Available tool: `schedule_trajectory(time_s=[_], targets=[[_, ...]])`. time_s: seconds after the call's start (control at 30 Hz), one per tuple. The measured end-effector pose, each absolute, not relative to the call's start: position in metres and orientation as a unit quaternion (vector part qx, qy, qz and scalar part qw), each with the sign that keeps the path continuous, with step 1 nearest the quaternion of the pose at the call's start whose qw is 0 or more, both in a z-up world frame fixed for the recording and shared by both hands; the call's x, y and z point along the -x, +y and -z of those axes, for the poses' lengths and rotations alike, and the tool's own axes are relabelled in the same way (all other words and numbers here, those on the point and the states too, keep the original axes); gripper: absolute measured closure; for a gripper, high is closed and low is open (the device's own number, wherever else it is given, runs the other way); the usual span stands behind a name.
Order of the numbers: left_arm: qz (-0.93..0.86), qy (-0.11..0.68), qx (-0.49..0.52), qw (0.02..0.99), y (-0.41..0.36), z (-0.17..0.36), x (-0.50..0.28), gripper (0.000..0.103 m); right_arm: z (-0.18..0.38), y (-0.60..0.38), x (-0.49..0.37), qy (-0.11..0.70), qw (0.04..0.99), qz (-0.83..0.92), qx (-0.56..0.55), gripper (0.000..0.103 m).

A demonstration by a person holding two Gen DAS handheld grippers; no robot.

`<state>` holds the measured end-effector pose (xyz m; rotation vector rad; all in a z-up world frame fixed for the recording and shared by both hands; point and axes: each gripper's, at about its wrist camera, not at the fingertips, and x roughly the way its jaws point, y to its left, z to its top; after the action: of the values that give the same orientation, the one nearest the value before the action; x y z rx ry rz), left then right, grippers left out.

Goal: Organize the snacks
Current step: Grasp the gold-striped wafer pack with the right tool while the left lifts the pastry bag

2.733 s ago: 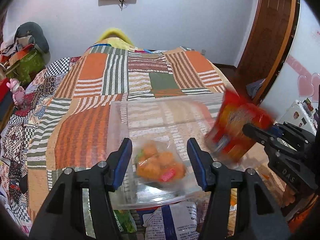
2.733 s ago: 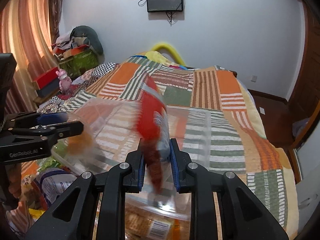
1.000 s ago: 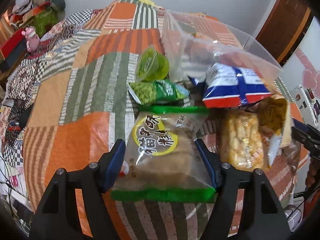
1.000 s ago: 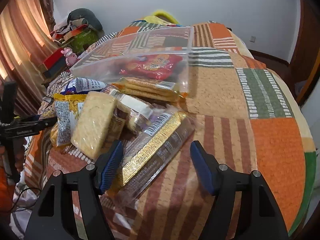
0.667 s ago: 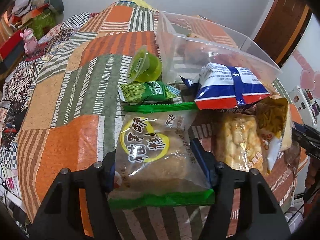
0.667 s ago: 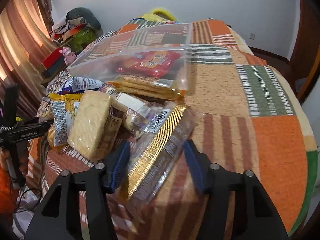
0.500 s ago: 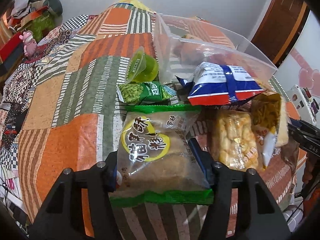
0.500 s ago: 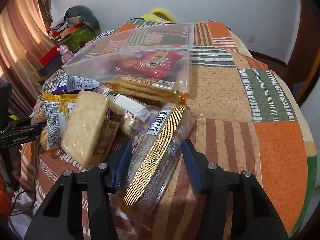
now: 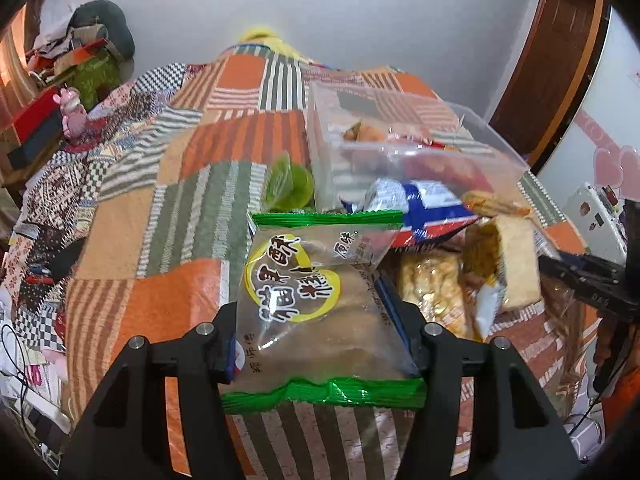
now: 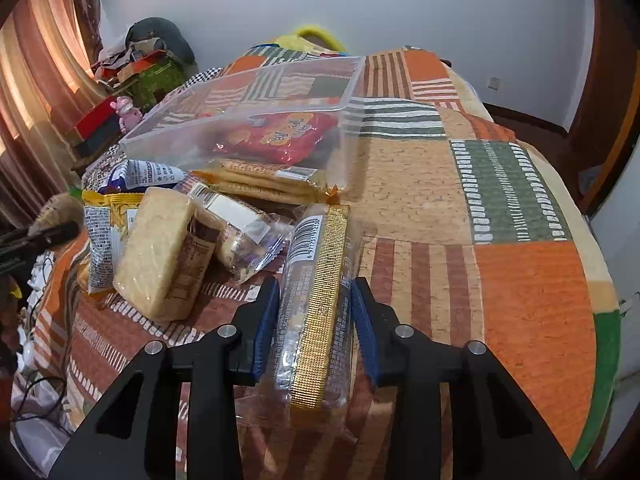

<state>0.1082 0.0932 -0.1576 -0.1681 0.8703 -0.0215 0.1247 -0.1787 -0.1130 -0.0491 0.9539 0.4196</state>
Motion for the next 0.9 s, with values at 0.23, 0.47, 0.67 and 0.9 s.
schedule_trajectory(time_s=[0.23, 0.47, 0.67, 0.9], targets=[[0.014, 0.400, 0.077, 0.913, 0.088, 0.140, -0.112, 0.047, 0.123, -0.171, -0.127, 0.459, 0.867, -0.191, 0.022, 0.068], [0.022, 0.367, 0.075, 0.927, 0.078, 0.114, -0.125, 0.047, 0.104, -0.190, -0.121, 0.435, 0.883, -0.175, 0.005, 0.070], [0.033, 0.338, 0.072, 0.938, 0.070, 0.092, -0.144, 0.047, 0.074, -0.199, -0.125, 0.395, 0.903, -0.168, 0.001, 0.070], [0.042, 0.321, 0.059, 0.944, 0.059, 0.079, -0.174, 0.046, 0.049, -0.190, -0.142, 0.351, 0.918, -0.184, -0.005, 0.070]])
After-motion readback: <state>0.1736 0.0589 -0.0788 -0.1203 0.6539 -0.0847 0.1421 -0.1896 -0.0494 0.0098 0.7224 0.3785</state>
